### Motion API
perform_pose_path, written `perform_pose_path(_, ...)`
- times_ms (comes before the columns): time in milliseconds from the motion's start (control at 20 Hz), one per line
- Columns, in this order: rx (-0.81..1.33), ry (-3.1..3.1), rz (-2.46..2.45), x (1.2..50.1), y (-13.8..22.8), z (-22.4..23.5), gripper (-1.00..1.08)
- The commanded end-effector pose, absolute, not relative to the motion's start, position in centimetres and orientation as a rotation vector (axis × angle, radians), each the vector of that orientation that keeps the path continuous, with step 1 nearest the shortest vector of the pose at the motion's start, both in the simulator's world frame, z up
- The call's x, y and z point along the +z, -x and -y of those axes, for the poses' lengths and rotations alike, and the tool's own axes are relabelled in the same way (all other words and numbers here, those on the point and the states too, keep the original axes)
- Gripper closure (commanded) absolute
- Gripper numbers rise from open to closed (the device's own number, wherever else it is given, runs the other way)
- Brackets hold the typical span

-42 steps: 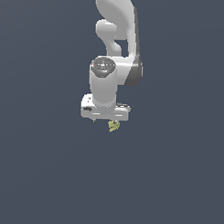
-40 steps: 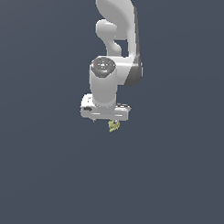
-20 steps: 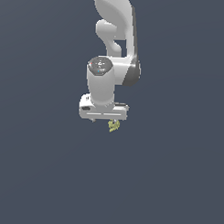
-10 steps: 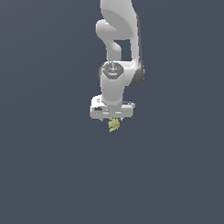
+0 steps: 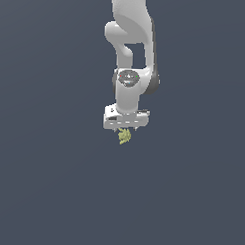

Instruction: Pick up the object and move it to a goal position.

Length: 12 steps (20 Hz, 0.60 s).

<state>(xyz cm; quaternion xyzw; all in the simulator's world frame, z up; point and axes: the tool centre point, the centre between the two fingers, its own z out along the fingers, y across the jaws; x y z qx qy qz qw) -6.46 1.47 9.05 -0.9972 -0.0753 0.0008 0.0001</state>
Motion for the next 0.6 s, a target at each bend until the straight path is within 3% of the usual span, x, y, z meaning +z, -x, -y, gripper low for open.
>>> perform_pose_path(0,0.002,3.133,0.236,9.0,6.4,-1.5,-0.92)
perform_pose_path(550,0.001,3.132,0.239,5.0,6.6,-1.5,-0.92)
